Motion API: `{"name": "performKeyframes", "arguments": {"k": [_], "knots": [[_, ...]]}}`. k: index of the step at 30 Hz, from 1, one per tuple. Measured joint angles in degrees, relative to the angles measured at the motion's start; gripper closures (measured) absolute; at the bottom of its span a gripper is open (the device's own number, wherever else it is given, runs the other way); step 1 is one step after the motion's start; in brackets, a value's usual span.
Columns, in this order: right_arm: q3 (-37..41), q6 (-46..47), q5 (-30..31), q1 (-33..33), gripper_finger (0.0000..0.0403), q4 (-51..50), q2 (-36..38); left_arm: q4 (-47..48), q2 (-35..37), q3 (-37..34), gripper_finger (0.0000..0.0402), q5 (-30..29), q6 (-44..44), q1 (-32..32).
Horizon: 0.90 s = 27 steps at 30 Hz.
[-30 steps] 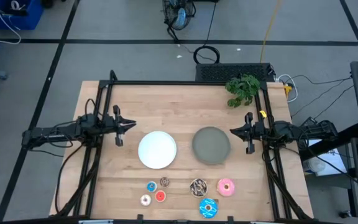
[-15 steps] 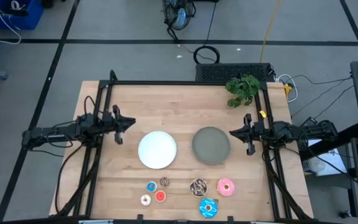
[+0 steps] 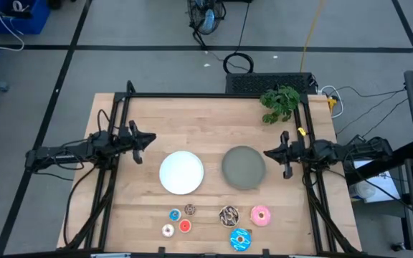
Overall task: Pick & Place donuts
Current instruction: Put the large pink donut on the gray plate
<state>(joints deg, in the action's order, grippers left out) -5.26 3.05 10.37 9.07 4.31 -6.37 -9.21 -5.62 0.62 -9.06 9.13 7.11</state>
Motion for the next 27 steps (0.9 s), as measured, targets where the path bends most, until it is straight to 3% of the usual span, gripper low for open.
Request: {"name": "performKeyframes", "arguments": {"k": [4,9,16,19,23,27], "knots": [[-10.46,-0.31,0.05,3.23,0.0403,-4.26,-7.57,0.07,0.02,0.0,0.0355,0.0,0.04,0.0],[-25.46,2.34,0.66,10.34,0.0403,-16.31,-22.77,0.1,-0.01,0.0,0.0355,-0.01,-0.2,0.0],[-46.26,13.76,11.43,23.7,0.0403,-41.84,-46.76,-0.2,-0.01,-0.01,0.0355,-0.23,-2.33,0.0],[-54.47,23.23,14.08,28.2,0.0403,-53.91,-55.44,-1.46,0.0,0.0,0.0355,-0.48,-4.1,0.0],[-59.66,36.32,13.96,31.59,0.0403,-66.95,-64.4,-2.65,-0.01,0.0,0.0355,-0.49,-5.45,0.0],[-59.67,43.37,7.97,32.36,0.0402,-68.13,-68.52,-2.66,-0.01,0.0,0.0355,-0.48,-5.63,-0.01]]}}
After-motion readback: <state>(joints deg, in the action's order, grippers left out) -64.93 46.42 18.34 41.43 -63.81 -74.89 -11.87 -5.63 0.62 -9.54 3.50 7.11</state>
